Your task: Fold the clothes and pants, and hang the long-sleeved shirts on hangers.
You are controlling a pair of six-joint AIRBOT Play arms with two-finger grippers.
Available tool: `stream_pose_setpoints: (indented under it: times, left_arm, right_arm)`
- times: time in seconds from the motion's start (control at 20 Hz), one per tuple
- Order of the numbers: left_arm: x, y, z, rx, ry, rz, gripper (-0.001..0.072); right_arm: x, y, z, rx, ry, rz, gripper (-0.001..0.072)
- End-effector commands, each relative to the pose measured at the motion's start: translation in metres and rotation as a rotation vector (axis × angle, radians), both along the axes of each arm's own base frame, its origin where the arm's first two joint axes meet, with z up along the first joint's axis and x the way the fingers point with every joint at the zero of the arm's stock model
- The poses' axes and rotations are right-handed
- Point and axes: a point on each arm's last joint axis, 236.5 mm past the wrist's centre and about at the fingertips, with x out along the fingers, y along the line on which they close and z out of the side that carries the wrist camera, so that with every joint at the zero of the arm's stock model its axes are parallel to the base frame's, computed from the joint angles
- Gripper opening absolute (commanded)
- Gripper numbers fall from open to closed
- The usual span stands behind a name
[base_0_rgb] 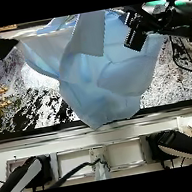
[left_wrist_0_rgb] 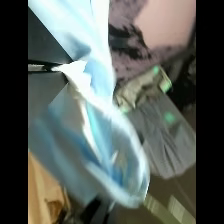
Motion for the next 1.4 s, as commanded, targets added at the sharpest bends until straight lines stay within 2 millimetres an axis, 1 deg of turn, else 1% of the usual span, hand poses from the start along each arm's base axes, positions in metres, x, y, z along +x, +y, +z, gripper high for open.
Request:
stream_pose_setpoints:
  times: [0.0,0.05,0.1,0.2,0.3,0.4,0.45,0.55,0.6,0.7,0.75,0.85,0.9,0.95,1.0,1.05,1.1,1.15,1.2,1.25,1.35]
  left_arm:
    - [-0.042,-0.026,0.039,0.012,-0.114,-0.058,0.0012]
    - [-0.056,-0.035,0.044,0.042,-0.141,-0.075,0.0012]
    - [-0.068,-0.043,0.043,0.087,-0.160,-0.091,0.0012]
    - [-0.085,-0.058,0.030,0.209,-0.182,-0.121,0.0012]
    - [-0.092,-0.070,0.010,0.313,-0.173,-0.158,0.0012]
    - [-0.097,-0.083,-0.005,0.349,-0.137,-0.200,0.0011]
    - [-0.101,-0.092,-0.009,0.357,-0.135,-0.231,0.0011]
    - [-0.105,-0.109,-0.009,0.344,-0.148,-0.270,0.0012]
    - [-0.105,-0.114,-0.007,0.335,-0.159,-0.272,0.0042]
    - [-0.098,-0.119,0.002,0.312,-0.188,-0.240,0.0437]
    - [-0.094,-0.117,0.006,0.304,-0.199,-0.218,0.0548]
    - [-0.091,-0.116,0.007,0.302,-0.204,-0.208,0.0551]
    - [-0.092,-0.117,0.007,0.302,-0.203,-0.209,0.0551]
    - [-0.092,-0.117,0.007,0.302,-0.203,-0.210,0.0550]
    - [-0.093,-0.117,0.006,0.304,-0.200,-0.216,0.0540]
    - [-0.096,-0.118,0.004,0.308,-0.194,-0.227,0.0472]
    - [-0.099,-0.118,0.001,0.315,-0.185,-0.241,0.0448]
    - [-0.100,-0.118,-0.002,0.319,-0.168,-0.244,0.0448]
    - [-0.101,-0.117,-0.006,0.348,-0.169,-0.243,0.0421]
    - [-0.101,-0.114,-0.012,0.395,-0.176,-0.234,0.0420]
    - [-0.096,-0.101,-0.032,0.524,-0.148,-0.173,0.0420]
  right_arm:
    - [0.010,-0.003,0.006,0.038,-0.026,-0.049,0.0019]
    - [0.013,-0.004,0.009,0.063,-0.033,-0.067,0.0019]
    - [0.015,-0.004,0.013,0.088,-0.047,-0.082,0.0019]
    - [0.016,-0.003,0.024,0.135,-0.069,-0.096,0.0019]
    - [0.015,-0.004,0.039,0.199,-0.087,-0.111,0.0019]
    - [0.012,-0.005,0.051,0.237,-0.099,-0.120,0.0020]
    - [0.011,-0.006,0.054,0.242,-0.104,-0.120,0.0020]
    - [0.008,-0.007,0.057,0.247,-0.103,-0.120,0.0020]
    - [0.007,-0.008,0.055,0.245,-0.094,-0.122,0.0020]
    - [0.005,-0.011,0.048,0.229,-0.068,-0.132,0.0020]
    - [0.005,-0.012,0.046,0.225,-0.062,-0.138,0.0021]
    - [0.008,-0.019,0.051,0.273,-0.066,-0.185,0.0021]
    - [0.012,-0.027,0.054,0.315,-0.068,-0.220,0.0021]
    - [0.017,-0.038,0.058,0.364,-0.071,-0.268,0.0021]
    - [0.023,-0.055,0.062,0.426,-0.074,-0.336,0.0021]
    - [0.030,-0.074,0.064,0.491,-0.073,-0.410,0.0022]
    - [0.035,-0.099,0.064,0.563,-0.071,-0.503,0.0022]
    - [0.039,-0.124,0.064,0.630,-0.069,-0.592,0.0022]
    - [0.038,-0.151,0.066,0.705,-0.075,-0.685,0.0022]
    - [0.035,-0.178,0.070,0.769,-0.096,-0.768,0.0022]
    - [0.017,-0.227,0.086,0.848,-0.180,-0.895,0.0022]
